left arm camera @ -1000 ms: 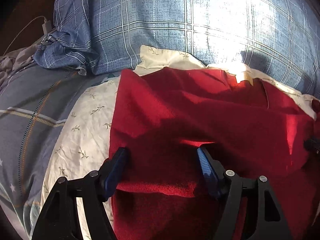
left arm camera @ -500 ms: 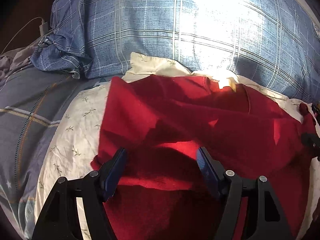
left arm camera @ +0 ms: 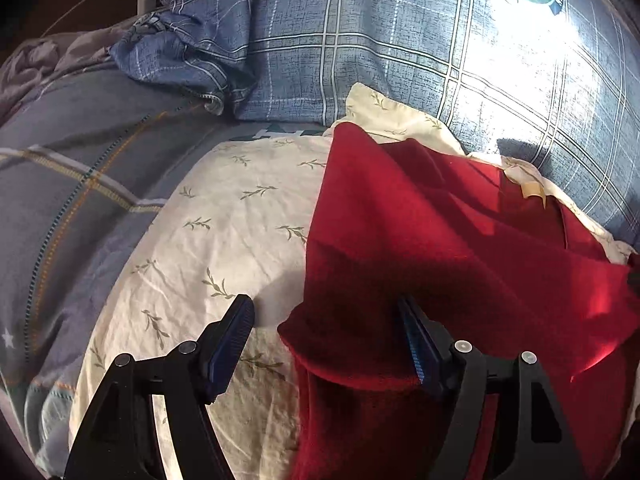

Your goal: Fold small clothes

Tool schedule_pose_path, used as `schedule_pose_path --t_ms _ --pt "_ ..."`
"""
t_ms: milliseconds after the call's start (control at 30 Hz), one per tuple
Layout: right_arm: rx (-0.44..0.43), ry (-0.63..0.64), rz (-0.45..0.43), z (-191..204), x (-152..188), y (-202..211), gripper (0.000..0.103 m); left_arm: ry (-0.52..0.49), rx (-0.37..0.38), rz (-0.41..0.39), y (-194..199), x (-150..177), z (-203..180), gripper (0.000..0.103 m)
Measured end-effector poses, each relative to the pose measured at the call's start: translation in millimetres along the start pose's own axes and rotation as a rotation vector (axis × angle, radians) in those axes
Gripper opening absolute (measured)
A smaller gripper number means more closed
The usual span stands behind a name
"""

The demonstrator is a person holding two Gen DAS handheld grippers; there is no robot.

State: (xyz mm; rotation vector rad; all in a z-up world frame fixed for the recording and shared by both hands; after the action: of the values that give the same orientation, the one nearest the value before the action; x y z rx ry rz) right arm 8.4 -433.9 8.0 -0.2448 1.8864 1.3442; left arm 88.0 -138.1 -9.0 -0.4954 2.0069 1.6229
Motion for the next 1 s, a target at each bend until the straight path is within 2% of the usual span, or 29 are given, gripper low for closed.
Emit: schedule_pose_path --t_ms 67,167,233,300,400,500,667,700,733,800,867,933,1000 --pt "0.023 -0.007 0.053 0.8 3.1 -5.6 0.006 -0.010 0.000 -0.006 0.9 0.2 1.7 0.073" --pt "0.012 -0.057 0.004 2.8 1.9 15.3 0.018 -0.014 0.011 -0.008 4.0 1.4 8.9 0.074" --pt "-0.086 -0.002 -0.053 25.3 -6.1 31.3 0.041 -0.014 0.021 -0.010 7.0 0.8 16.1 0.074" --pt "-0.268 0.115 -0.062 70.0 -13.9 36.8 0.047 -0.017 0.021 -0.021 11.6 0.7 19.6 0.074" --pt "-0.444 0.238 -0.046 132.8 -19.7 33.6 0.045 -0.014 0.019 -0.050 19.0 2.4 25.2 0.074" --pt "-0.502 0.360 -0.059 191.4 -24.8 21.5 0.045 -0.025 0.024 -0.063 19.0 7.3 28.9 0.076" --pt "-0.481 0.523 0.013 258.9 -24.2 -18.7 0.043 -0.034 0.053 -0.057 15.7 6.1 31.4 0.076" --pt "-0.470 0.550 0.035 267.5 -22.0 -27.8 0.039 -0.030 0.058 -0.052 13.4 4.9 32.6 0.078" --pt "-0.469 0.562 0.048 271.5 -20.0 -30.8 0.025 -0.023 0.061 -0.049 11.7 4.1 34.1 0.079" --pt "-0.473 0.575 0.029 271.2 -19.6 -27.3 0.012 -0.013 0.066 -0.044 9.3 1.8 36.2 0.081" --pt "-0.457 0.585 -0.009 270.6 -21.6 -20.3 0.008 -0.005 0.068 -0.041 8.2 -0.4 38.2 0.081" --pt "-0.443 0.526 -0.039 264.6 -29.2 -15.8 0.003 -0.006 0.061 -0.042 6.7 -1.7 37.3 0.081" --pt "-0.390 0.477 -0.050 262.2 -36.8 -21.2 0.000 -0.012 0.053 -0.046 6.2 -1.4 35.6 0.081"
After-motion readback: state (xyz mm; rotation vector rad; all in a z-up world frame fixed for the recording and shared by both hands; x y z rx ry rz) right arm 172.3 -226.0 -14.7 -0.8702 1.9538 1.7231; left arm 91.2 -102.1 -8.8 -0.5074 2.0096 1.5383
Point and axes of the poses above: each gripper's, at about its wrist camera, not at the fingertips, and y roughly against the way its jaws point, z to its left, x to its underside, the point moved 1 cm from there along -y, roughly the way its jaws point, and after that the axes turned 4 degrees about x, right-handed, at the moved point
